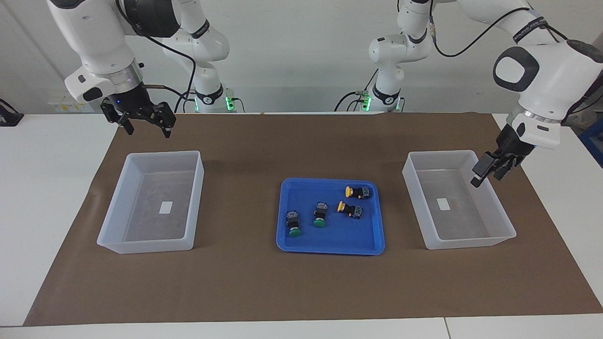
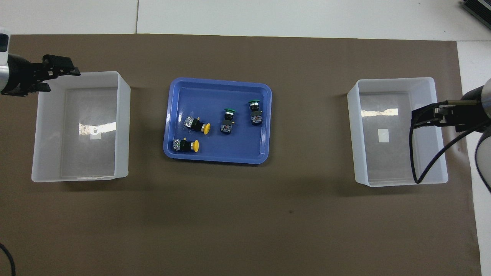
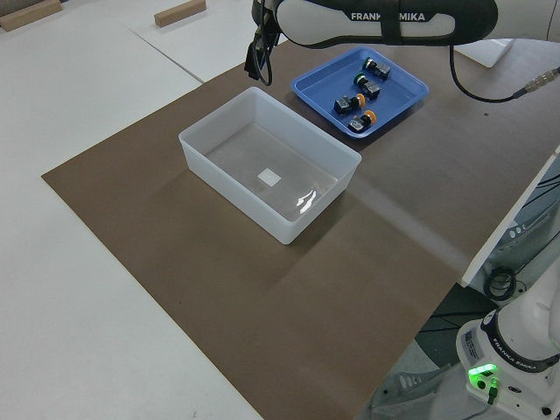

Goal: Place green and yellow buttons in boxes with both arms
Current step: 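Move the left gripper over the blue tray toward the yellow button, then lower the left gripper and grasp the yellow button, then carry the yellow button into the nearby box and release it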

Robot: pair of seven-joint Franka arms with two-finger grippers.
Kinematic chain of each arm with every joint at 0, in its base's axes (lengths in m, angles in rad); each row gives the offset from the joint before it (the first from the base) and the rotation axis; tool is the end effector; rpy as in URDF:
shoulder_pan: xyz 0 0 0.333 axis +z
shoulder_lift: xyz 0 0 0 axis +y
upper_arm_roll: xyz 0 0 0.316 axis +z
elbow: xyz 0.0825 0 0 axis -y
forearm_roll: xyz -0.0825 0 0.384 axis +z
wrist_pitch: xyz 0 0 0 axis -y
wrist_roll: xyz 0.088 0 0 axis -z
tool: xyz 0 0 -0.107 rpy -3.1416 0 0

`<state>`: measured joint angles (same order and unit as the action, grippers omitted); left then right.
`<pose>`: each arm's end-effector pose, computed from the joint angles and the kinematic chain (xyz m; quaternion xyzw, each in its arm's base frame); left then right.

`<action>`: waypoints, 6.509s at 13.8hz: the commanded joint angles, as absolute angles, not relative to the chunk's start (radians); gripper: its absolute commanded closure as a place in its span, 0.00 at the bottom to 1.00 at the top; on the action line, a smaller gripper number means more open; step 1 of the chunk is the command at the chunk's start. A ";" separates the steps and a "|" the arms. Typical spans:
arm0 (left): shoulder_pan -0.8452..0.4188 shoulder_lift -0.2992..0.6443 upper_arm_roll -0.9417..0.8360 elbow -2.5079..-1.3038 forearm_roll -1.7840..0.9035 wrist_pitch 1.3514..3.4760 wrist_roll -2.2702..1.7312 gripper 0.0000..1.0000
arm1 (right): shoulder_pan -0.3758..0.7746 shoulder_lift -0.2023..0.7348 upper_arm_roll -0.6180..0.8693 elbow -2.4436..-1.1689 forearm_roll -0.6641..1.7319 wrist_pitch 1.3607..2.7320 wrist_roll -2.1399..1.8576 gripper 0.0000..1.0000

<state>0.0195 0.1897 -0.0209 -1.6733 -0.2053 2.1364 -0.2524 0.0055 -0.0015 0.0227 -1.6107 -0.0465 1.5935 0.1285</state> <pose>0.6460 -0.0087 0.5178 0.9721 0.1661 0.1224 0.1115 0.5551 0.0108 0.6086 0.9985 -0.0494 -0.0060 0.0238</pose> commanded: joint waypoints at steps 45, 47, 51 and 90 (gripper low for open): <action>-0.433 0.454 -0.008 -1.690 0.063 2.189 -1.879 0.00 | -0.006 -0.015 0.028 -1.621 -0.023 1.589 0.100 0.00; -0.445 0.453 -0.009 -1.704 0.063 2.198 -1.904 0.00 | -0.006 -0.015 0.028 -1.621 -0.021 1.589 0.100 0.00; -0.489 0.439 -0.008 -1.784 0.063 2.239 -1.940 0.00 | -0.006 -0.015 0.028 -1.621 -0.023 1.589 0.100 0.00; -0.321 0.529 -0.009 -1.419 0.110 2.013 -1.927 0.92 | -0.006 -0.015 0.028 -1.621 -0.023 1.589 0.100 0.00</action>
